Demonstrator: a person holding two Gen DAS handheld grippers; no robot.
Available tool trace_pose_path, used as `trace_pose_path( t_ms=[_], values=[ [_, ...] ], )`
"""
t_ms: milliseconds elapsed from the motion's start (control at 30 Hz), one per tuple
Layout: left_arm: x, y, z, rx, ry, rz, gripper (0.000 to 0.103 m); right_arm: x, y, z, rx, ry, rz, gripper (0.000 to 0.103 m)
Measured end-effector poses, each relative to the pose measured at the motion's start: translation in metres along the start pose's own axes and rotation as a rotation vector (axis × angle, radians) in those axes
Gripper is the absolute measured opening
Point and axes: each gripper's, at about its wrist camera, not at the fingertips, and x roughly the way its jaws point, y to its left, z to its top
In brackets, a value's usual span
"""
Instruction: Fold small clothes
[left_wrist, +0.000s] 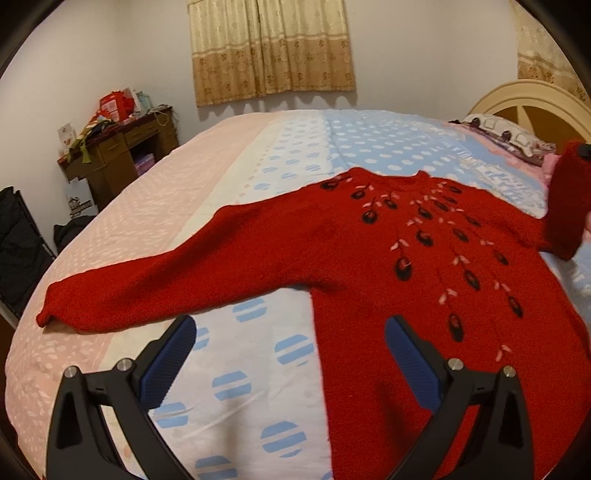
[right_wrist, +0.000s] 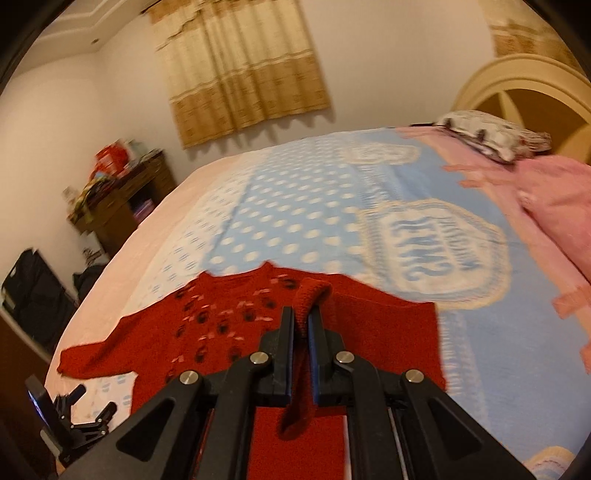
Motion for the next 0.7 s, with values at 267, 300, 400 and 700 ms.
trace_pose_path(
  t_ms=[267, 300, 400, 700],
  values=[
    [-0.004, 0.001, 0.013, -0.014, -0.001, -0.073, 0.103, 0.064, 0.071, -0.032, -0.071, 0.095, 0.098, 0.006],
    [-0.003, 0.0, 0.014, -0.015, 0.005, -0.081, 0.103, 0.074, 0.08, -0.038, -0.078, 0.111, 0.108, 0.006],
    [-0.001, -0.006, 0.017, 0.001, 0.01, -0.081, 0.103, 0.104, 0.1, -0.058, -0.107, 0.168, 0.149, 0.007],
    [0.004, -0.035, 0.025, 0.083, 0.031, -0.101, 0.103, 0.105, 0.071, -0.091, -0.085, 0.194, 0.194, 0.067]
  ],
)
